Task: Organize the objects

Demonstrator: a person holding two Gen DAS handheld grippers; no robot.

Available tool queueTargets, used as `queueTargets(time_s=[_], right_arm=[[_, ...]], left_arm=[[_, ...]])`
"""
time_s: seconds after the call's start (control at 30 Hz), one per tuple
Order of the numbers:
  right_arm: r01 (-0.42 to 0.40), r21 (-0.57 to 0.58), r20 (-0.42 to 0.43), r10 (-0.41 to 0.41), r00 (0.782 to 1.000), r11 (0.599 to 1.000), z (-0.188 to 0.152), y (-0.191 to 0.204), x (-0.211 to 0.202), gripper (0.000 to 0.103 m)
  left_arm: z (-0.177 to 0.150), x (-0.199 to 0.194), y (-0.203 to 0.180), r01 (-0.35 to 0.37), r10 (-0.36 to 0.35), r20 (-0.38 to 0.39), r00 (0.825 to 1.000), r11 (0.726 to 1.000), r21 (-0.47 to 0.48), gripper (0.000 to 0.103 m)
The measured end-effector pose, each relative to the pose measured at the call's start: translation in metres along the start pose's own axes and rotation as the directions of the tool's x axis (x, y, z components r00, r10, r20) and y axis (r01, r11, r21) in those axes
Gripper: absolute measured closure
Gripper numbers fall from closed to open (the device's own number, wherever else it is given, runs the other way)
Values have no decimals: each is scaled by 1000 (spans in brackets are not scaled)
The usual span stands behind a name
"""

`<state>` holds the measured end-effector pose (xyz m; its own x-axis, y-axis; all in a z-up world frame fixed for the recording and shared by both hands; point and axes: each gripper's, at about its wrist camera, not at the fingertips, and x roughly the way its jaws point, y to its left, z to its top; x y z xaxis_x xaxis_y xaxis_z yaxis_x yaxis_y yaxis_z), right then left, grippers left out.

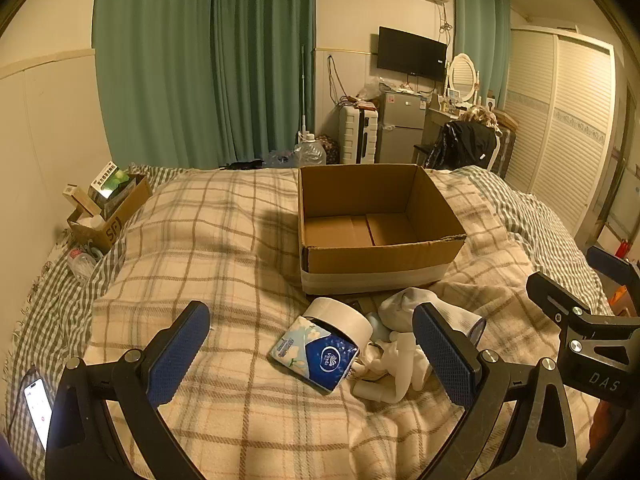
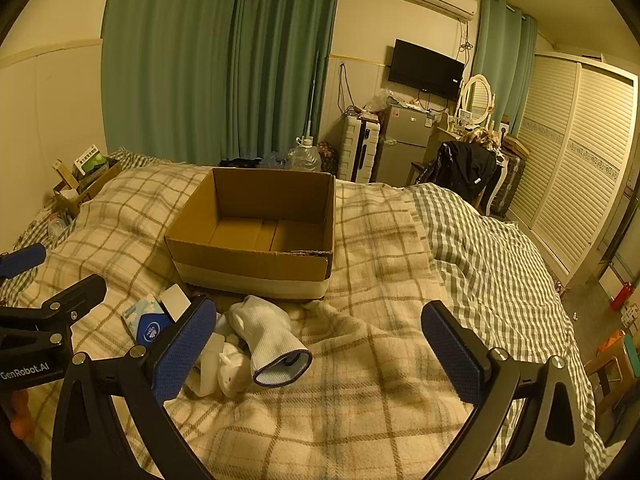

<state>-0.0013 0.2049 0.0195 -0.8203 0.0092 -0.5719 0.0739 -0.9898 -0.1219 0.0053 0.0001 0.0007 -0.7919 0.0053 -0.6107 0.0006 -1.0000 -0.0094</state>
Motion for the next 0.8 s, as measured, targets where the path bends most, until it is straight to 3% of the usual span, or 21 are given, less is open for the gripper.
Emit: queueTargets(time_s=[0.8], right_arm=[[1,-3,2,-1,1000,1000,2,2,-1,1]], left_arm=[[0,0,-1,-1,1,1,1000,1000,2,0]])
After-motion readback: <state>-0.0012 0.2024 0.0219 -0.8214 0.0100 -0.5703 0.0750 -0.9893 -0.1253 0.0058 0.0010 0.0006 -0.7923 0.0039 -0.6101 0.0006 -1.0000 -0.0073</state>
